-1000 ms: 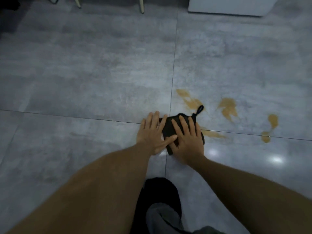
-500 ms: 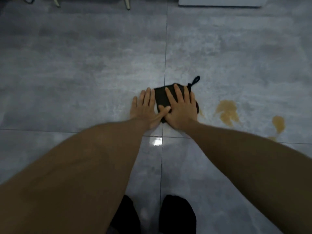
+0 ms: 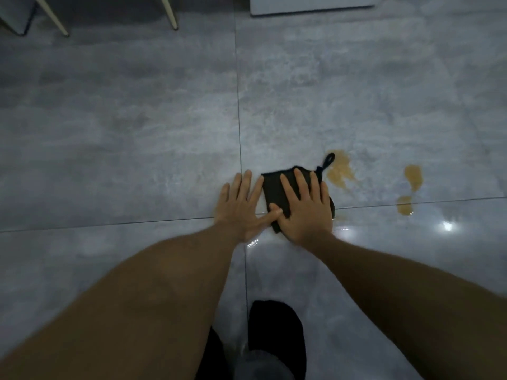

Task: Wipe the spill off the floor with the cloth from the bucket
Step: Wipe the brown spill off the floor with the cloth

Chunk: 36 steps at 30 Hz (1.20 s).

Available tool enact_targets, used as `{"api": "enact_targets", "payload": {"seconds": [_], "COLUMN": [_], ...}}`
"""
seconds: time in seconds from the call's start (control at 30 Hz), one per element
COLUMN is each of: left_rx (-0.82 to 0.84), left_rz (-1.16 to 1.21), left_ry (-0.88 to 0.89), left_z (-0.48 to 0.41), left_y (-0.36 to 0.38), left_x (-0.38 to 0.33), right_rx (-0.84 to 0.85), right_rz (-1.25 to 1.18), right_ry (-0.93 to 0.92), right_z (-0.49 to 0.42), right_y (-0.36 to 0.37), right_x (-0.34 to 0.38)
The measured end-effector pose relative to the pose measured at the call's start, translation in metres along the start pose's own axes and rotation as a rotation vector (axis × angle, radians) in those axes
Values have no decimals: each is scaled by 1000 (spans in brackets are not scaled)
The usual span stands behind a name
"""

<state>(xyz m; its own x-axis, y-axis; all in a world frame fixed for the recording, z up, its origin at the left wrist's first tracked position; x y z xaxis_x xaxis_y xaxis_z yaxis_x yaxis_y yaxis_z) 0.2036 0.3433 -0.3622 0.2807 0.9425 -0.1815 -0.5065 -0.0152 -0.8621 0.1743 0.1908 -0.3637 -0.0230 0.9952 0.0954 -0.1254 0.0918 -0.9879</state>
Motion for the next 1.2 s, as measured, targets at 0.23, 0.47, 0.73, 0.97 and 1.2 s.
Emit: {"api": "enact_targets", "payload": {"seconds": [0.23, 0.47, 0.73, 0.97, 1.2], "left_rx": [-4, -55, -76, -17, 54], "left_rz": [-13, -55, -99, -58, -69], "left_ry": [65, 65, 109, 138, 256], "left_z": [32, -26, -120, -96, -26], "left_y": [34, 0, -54, -37, 11], "left_x": [-58, -62, -85, -103, -148], "right_rx": [-62, -7, -12, -6, -80], "right_rz": [-20, 31, 31, 14, -1], "right_ry": [58, 85, 166, 209, 297], "right_z": [74, 1, -92, -60, 69], "right_y": [3, -3, -20, -14, -6], "right_x": [-44, -63, -109, -117, -142]}}
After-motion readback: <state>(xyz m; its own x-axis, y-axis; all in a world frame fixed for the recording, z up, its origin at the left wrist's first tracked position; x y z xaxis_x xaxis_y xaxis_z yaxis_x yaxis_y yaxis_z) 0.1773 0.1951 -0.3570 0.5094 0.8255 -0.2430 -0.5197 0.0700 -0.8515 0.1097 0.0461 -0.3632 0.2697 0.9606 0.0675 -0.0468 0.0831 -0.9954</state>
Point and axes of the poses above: each hand's wrist, its own z-axis away from the middle knuckle, its own y-axis out of the palm, x = y × z, the point moved 7 cm from there along -z, towards the middle knuckle, and after that the axes turned 7 degrees about z, right-handed, at the moved point
